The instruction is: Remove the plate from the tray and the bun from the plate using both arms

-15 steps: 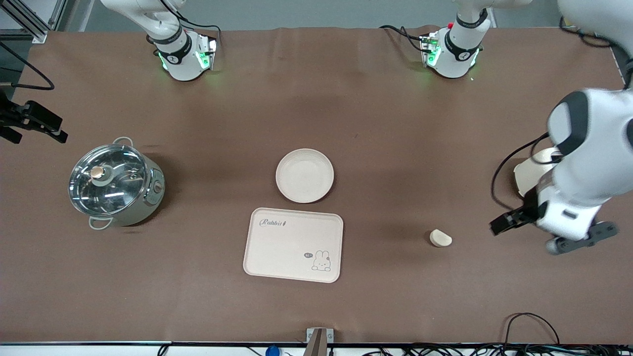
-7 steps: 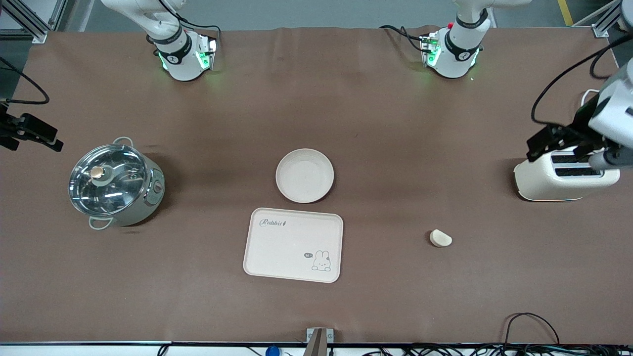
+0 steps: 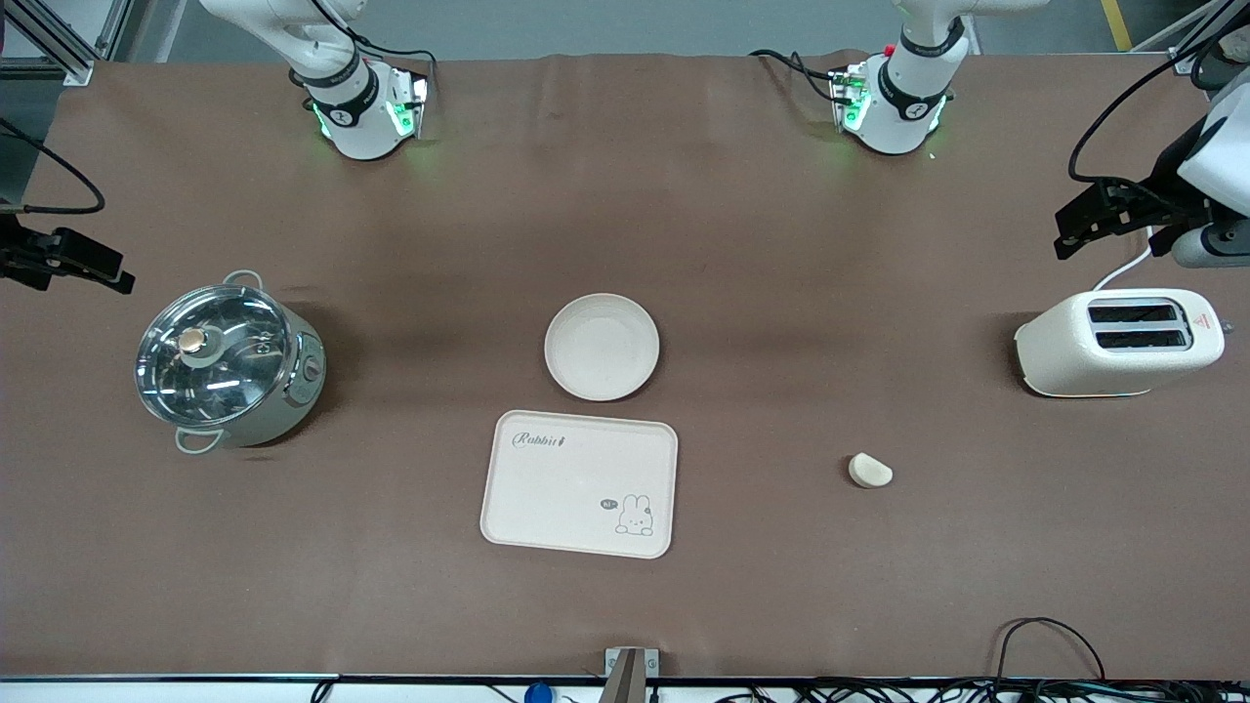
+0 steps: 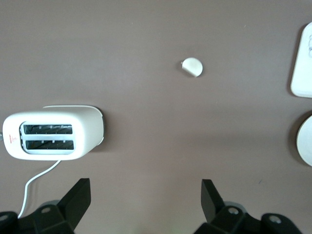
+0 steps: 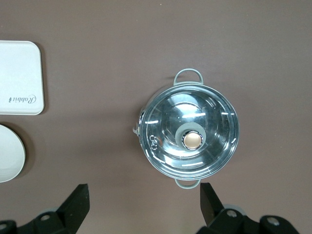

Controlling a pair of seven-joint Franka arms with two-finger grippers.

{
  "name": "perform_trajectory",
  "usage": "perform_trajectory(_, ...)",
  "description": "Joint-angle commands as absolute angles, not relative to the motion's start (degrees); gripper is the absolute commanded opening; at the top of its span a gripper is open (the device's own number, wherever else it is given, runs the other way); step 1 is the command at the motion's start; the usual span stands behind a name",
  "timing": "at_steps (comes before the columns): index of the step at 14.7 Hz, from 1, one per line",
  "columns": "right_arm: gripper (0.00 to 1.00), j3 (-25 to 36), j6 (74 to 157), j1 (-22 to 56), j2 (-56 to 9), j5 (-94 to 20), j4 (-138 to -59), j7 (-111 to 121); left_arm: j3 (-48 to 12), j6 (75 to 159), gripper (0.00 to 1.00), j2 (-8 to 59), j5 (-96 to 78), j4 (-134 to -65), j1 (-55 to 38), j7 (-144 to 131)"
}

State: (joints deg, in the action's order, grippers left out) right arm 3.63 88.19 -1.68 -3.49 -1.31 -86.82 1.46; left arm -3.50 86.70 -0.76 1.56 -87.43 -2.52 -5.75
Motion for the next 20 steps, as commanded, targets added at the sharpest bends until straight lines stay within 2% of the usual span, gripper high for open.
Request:
perform_trajectory(1,1.00,3.2,88.0,-2.3,-2.7,-1.1,-87.7,1.1,-4.7,87.7,1.00,-4.1,1.7,-91.4,-1.7,-4.9)
perform_trajectory(20,1.00,3.1,88.3,-2.2,-2.7,-1.1,-87.6,1.1,-5.7,86.5,1.00,-2.7,2.4,-89.0,-2.2,-4.7)
